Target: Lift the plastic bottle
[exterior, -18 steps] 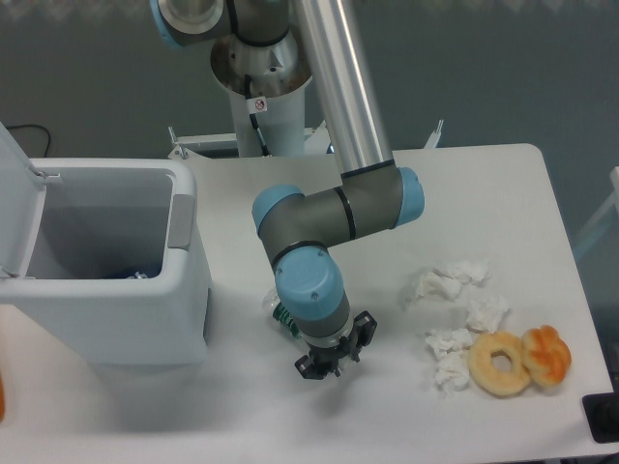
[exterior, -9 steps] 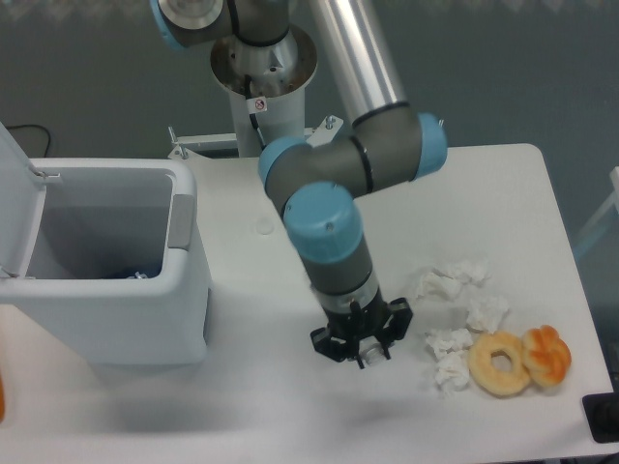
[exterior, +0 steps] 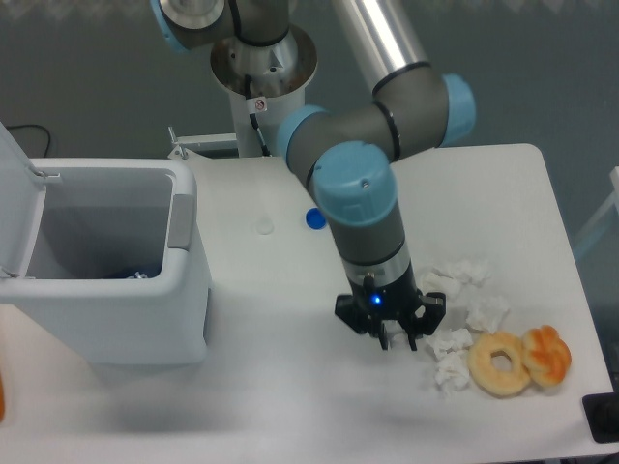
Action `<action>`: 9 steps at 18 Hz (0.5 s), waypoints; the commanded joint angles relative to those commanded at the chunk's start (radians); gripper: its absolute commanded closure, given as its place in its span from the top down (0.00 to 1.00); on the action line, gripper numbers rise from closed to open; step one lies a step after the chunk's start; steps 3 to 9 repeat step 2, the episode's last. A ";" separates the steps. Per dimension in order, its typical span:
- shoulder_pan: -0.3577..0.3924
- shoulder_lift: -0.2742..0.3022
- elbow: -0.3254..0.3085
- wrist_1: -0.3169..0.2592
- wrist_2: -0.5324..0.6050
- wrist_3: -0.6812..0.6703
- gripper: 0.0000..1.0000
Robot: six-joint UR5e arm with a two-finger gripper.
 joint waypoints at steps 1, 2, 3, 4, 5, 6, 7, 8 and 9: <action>0.012 0.005 0.000 -0.038 -0.003 0.040 0.03; 0.017 0.011 0.002 -0.072 -0.002 0.087 0.03; 0.017 0.011 0.002 -0.072 -0.002 0.087 0.03; 0.017 0.011 0.002 -0.072 -0.002 0.087 0.03; 0.017 0.011 0.002 -0.072 -0.002 0.087 0.03; 0.017 0.011 0.002 -0.072 -0.002 0.087 0.03; 0.017 0.011 0.002 -0.072 -0.002 0.087 0.03; 0.017 0.011 0.002 -0.072 -0.002 0.087 0.03; 0.017 0.011 0.002 -0.072 -0.002 0.087 0.03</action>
